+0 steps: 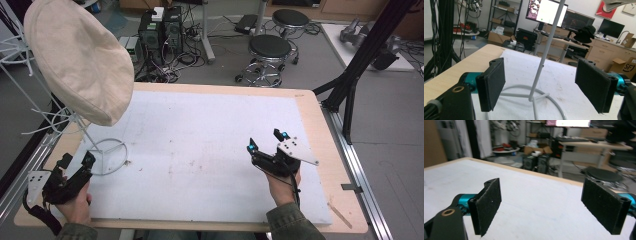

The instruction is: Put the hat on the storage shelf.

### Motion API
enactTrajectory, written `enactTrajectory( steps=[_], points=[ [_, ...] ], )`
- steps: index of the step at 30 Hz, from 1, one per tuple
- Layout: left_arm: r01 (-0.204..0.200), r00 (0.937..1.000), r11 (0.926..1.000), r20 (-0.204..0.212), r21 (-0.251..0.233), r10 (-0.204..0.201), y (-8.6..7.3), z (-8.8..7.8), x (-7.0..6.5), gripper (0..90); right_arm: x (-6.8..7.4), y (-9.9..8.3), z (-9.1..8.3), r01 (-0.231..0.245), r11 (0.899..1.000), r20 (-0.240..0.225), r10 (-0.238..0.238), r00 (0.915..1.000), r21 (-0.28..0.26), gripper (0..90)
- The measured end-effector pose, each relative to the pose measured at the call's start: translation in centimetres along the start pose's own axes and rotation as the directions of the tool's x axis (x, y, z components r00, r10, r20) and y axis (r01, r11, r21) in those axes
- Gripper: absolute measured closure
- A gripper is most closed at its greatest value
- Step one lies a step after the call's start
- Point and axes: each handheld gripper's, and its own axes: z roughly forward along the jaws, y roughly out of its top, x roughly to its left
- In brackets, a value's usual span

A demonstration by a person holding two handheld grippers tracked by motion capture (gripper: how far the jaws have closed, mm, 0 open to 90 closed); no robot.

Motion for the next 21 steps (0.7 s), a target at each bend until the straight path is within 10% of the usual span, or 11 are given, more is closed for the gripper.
enactTrajectory(
  steps=[10,21],
  points=[
    [-0.005,1.0,1.0,0.002,0.002,0.005,-0.1,0.3,-0.2,24.3,-2.4,-1.7,-1.7,-0.041,0.999,0.184,0.04,0.9821,0.002,14.1],
    [-0.007,0.9999,1.0,0.009,0.005,0.007,-0.1,0.4,-0.4,24.3,-3.3,-3.8,-2.7,-0.093,0.995,0.258,0.086,0.9624,0.017,11.9]
  ],
)
